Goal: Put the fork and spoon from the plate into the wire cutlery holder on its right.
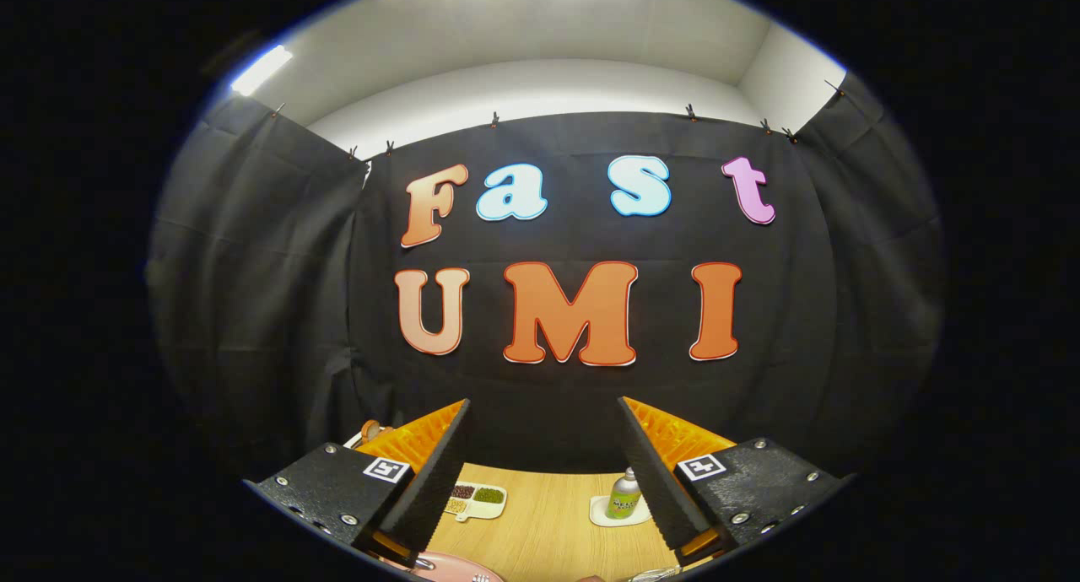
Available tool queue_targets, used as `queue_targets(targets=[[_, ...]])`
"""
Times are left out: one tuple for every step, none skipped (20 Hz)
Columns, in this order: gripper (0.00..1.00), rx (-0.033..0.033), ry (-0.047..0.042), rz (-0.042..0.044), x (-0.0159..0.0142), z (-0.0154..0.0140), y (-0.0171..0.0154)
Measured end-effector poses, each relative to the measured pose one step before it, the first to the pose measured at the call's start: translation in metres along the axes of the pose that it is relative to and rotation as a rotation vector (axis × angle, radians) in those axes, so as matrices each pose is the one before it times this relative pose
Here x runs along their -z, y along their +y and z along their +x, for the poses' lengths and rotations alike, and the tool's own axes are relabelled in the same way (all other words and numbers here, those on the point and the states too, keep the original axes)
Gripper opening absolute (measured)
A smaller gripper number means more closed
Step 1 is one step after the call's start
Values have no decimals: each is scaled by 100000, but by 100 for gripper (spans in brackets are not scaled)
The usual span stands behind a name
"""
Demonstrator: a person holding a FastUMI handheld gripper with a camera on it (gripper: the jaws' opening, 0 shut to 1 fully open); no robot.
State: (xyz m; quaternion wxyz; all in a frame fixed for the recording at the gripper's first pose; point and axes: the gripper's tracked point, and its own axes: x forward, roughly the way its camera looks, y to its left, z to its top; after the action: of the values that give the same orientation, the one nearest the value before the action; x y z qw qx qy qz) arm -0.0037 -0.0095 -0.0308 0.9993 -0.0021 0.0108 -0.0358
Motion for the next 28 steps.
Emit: queue_targets(targets=[[99, 97, 1168, -1218, 478, -310, -202], [99, -506, 1402, -523, 594, -261, -45], [99, -302, 1437, -138, 598, -195, 130], [99, 56, 1257, 275, 579, -194, -58], [99, 83, 1486, 321, 683, -232, 99], [99, -221, 2094, 394, 769, -107, 116], [99, -188, 2570, 233, 1033, -76, 406], [99, -749, 3280, 293, 1099, -3, 426], [99, -1286, 3465, 581, 1242, 124, 725], [100, -1900, 3665, 287, 1345, 70, 786], [100, -2512, 3925, -105, 1514, 1, 889], [100, -1700, 4175, 175, 1506, 152, 595], [100, -1418, 4771, 274, 1427, 326, 394], [100, -1363, 4616, 513, 1564, 62, 504], [100, -1574, 3976, 572, 1288, 194, 782], [100, -1838, 3561, 401, 1217, 358, 641], [100, -1406, 3248, 274, 1508, 368, 661], [100, -1016, 4544, 633, 1508, 496, 323], [100, -860, 4814, 1204, 1579, 433, 348], [99, -873, 4637, 805, 1556, 348, 377], [99, -1149, 4951, 652, 1429, 457, 486], [99, -49, 6877, 483, 1794, 509, 336], [98, 933, 6427, 851, 1602, 445, 156], [98, 208, 6089, 1012, 1669, 411, 161], [97, -747, 4672, 1519, 1211, 647, 345], [96, -585, 3701, 1551, 963, 613, 356], [95, -710, 3367, 948, 1015, 500, 525], [92, -156, 3230, 118, 877, 580, 300]])
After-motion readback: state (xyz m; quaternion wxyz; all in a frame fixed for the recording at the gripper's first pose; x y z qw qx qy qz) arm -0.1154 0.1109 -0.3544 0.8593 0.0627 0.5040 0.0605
